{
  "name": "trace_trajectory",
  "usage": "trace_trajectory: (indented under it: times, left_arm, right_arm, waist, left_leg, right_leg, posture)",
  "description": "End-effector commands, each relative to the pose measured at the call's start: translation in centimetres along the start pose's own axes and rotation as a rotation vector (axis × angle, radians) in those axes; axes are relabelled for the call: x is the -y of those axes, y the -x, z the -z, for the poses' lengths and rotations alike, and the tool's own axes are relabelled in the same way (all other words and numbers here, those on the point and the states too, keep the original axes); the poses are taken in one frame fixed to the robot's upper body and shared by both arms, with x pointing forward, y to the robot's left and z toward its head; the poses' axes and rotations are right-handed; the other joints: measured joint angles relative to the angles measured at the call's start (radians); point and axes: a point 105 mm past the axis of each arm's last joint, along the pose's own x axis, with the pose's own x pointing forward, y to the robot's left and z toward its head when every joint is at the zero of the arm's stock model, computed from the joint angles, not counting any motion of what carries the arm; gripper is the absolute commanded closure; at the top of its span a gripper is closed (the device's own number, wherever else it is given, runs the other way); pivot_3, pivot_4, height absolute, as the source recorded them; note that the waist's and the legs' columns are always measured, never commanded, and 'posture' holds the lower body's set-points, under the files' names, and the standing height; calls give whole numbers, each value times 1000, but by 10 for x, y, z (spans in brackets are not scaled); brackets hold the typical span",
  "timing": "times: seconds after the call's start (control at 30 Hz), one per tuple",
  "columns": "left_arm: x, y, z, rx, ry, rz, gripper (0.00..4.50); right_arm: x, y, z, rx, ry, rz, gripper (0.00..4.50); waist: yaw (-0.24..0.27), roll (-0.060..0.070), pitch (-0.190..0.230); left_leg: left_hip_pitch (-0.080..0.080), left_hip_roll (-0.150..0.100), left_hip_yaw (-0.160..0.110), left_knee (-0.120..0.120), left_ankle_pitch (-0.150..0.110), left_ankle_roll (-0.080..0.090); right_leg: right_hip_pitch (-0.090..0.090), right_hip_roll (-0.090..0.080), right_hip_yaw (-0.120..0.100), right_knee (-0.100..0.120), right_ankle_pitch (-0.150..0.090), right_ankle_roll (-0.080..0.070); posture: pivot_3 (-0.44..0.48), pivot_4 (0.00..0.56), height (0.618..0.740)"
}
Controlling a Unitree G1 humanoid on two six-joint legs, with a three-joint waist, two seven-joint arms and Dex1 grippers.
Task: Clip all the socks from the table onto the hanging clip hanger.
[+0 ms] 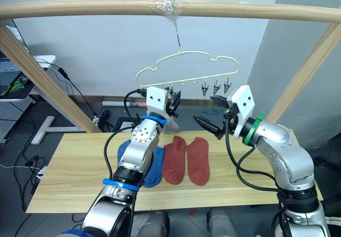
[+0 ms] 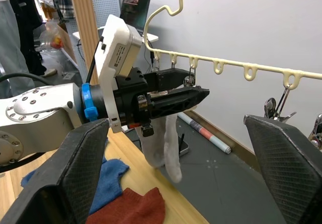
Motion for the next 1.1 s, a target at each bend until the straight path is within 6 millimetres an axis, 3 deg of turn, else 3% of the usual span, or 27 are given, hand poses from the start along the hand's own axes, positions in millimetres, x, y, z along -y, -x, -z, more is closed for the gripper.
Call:
trace_trajectory:
  times: [0.03, 0.2, 0.43, 0.7, 0.87, 1.1]
  left_arm:
    - [1, -4, -19, 72, -16, 3, 3497]
    - [0, -5, -18, 70, -13, 1, 4426]
    - [0, -5, -17, 57, -13, 15, 4456]
    - [-4, 8, -20, -97, 303, 255, 4456]
    - [-19, 17, -22, -205, 402, 296, 4456]
    - [-23, 24, -26, -237, 404, 317, 4456]
  right_arm:
    - [-2, 1, -16, 46, 34, -11, 0]
    - [-2, 0, -17, 42, 36, -10, 0]
    - [-8, -6, -15, 36, 29, -13, 0]
    - [-10, -22, 101, -308, 11, 83, 0]
    - [-7, -36, 147, -425, 44, 96, 0]
    - [-13, -58, 188, -519, -27, 109, 0]
  waist:
    - [0, 0, 0]
    - [-1, 0, 0]
    - [-3, 0, 0]
    - [-11, 0, 0]
    - [-13, 0, 0]
    - [-12, 0, 0]
  left_leg:
    - [0, 0, 0, 0, 0, 0]
    - [0, 0, 0, 0, 0, 0]
    - [0, 0, 0, 0, 0, 0]
    - [1, 0, 0, 1, 0, 0]
    - [2, 0, 0, 1, 1, 1]
    - [3, 1, 0, 1, 1, 1]
  right_leg:
    - [0, 0, 0, 0, 0, 0]
    - [0, 0, 0, 0, 0, 0]
    - [0, 0, 0, 0, 0, 0]
    - [0, 0, 0, 1, 0, 0]
    - [1, 0, 0, 3, 0, 0]
    - [2, 1, 0, 3, 2, -4]
  posture:
    - [-57, 160, 740]
    - [-59, 161, 740]
    - [-54, 164, 740]
    - [-17, 173, 740]
    - [25, 177, 740]
    - [51, 182, 740]
